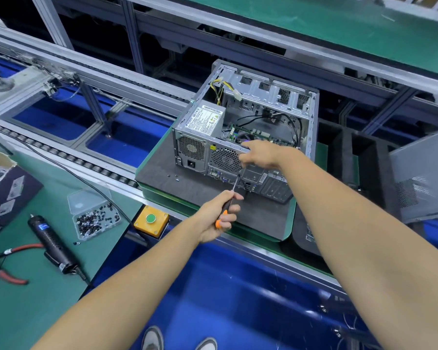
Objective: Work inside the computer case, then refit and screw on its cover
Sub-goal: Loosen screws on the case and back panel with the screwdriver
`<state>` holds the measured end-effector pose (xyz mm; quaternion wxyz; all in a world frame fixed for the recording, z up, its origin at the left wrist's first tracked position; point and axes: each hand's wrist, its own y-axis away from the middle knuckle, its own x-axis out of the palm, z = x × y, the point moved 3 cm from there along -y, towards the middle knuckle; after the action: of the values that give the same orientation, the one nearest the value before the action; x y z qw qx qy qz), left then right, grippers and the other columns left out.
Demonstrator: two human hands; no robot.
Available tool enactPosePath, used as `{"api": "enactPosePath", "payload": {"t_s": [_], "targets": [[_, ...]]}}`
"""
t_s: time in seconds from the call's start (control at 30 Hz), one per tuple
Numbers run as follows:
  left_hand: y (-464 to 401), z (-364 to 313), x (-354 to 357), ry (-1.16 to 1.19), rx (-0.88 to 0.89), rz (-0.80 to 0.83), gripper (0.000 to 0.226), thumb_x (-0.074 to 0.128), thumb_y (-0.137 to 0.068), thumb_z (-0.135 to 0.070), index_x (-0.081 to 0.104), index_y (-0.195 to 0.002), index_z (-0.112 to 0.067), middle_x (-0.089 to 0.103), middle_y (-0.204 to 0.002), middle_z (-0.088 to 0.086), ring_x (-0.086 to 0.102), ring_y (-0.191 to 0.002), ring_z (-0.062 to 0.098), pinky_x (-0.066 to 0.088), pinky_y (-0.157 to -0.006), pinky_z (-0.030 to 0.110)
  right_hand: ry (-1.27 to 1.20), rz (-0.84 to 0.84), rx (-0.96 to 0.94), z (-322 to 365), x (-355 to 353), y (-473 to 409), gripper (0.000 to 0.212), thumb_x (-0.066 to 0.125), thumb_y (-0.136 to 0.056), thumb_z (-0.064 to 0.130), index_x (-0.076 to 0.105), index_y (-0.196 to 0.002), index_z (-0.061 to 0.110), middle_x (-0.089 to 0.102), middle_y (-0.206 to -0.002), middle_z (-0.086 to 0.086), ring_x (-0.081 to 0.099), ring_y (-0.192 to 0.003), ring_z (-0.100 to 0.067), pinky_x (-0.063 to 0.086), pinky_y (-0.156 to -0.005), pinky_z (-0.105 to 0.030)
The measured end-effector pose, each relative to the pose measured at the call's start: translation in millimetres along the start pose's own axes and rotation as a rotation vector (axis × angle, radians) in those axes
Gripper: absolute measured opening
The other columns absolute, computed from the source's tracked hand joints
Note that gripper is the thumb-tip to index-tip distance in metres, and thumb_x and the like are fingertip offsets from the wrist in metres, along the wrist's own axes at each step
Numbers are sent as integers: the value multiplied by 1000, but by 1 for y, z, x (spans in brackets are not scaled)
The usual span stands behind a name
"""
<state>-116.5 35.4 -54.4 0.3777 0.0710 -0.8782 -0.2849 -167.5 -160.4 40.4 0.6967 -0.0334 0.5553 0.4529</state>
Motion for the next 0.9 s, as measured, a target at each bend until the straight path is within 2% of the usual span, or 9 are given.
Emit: {"api": "enactPosePath", "payload": {"t_s": [0.13, 0.27, 0.33, 0.4, 0.47, 0.57, 0.7, 0.8, 0.9], "targets": [[-4, -10, 1, -322, 81, -142, 24, 38, -108, -31, 56, -109, -15, 38, -59, -3, 21, -41, 10, 20, -38, 17, -13, -18, -6, 1, 2, 1, 59, 63, -87, 35, 55, -142, 16, 64, -89, -2, 52, -70, -11, 35, -58, -29], [3, -32, 3, -1459, 289, -566, 25, 33, -109, -36, 44, -103, -15, 59, -81, 10, 48, -64, 31, 37, -56, 36, -25, -27, -4, 1, 2, -2, 54, 62, -89, 35, 57, -139, 14, 64, -88, -2, 52, -67, -13, 37, -58, -30], [5, -28, 9, -1809, 367, -684, 19, 31, -110, -35, 39, -113, -17, 64, -88, 10, 53, -67, 34, 35, -55, 36, -16, -21, -7, -1, 2, -4, 51, 62, -89, 36, 59, -136, 18, 68, -116, -10, 57, -77, -18, 40, -61, -30], [5, -23, 11, -1734, 355, -715, 22, 33, -106, -31, 39, -116, -13, 66, -88, 10, 61, -72, 35, 39, -59, 36, -17, -27, -2, -3, 1, -5, 58, 63, -88, 34, 54, -144, 21, 57, -142, -12, 54, -90, -23, 38, -62, -28], [3, -22, 10, -1339, 265, -621, 24, 31, -104, -27, 45, -111, -8, 64, -90, 11, 61, -77, 33, 43, -67, 39, -10, -39, 1, -5, 2, -6, 62, 63, -88, 34, 51, -148, 21, 49, -152, -10, 53, -95, -22, 36, -62, -27], [-1, -9, 11, -534, 162, -276, 29, 32, -105, -15, 51, -121, -1, 49, -70, 3, 44, -52, 18, 34, -48, 27, 8, -42, -5, -6, 3, -7, 66, 61, -91, 34, 44, -152, 20, 48, -153, -13, 55, -92, -21, 37, -62, -27], [4, 6, 4, 46, 35, -58, 30, 47, -107, -29, 61, -131, -17, 45, -69, -5, 30, -49, 5, 22, -36, 15, 18, -40, -4, -5, 2, -7, 68, 61, -92, 34, 40, -155, 21, 46, -154, -14, 51, -95, -23, 35, -60, -25], [5, 6, 7, 78, 0, 22, 26, 45, -108, -35, 59, -127, -23, 40, -68, -5, 22, -44, 4, 19, -32, 15, 9, -37, -6, -5, 2, -6, 68, 61, -92, 33, 40, -155, 20, 49, -150, -16, 49, -97, -23, 35, -63, -27], [3, -6, 5, -463, 128, -220, 26, 38, -109, -37, 54, -117, -17, 41, -65, -1, 28, -44, 12, 24, -39, 20, -10, -36, 2, -3, 4, -5, 69, 61, -92, 32, 39, -156, 20, 57, -137, -15, 55, -79, -18, 36, -59, -28]]}}
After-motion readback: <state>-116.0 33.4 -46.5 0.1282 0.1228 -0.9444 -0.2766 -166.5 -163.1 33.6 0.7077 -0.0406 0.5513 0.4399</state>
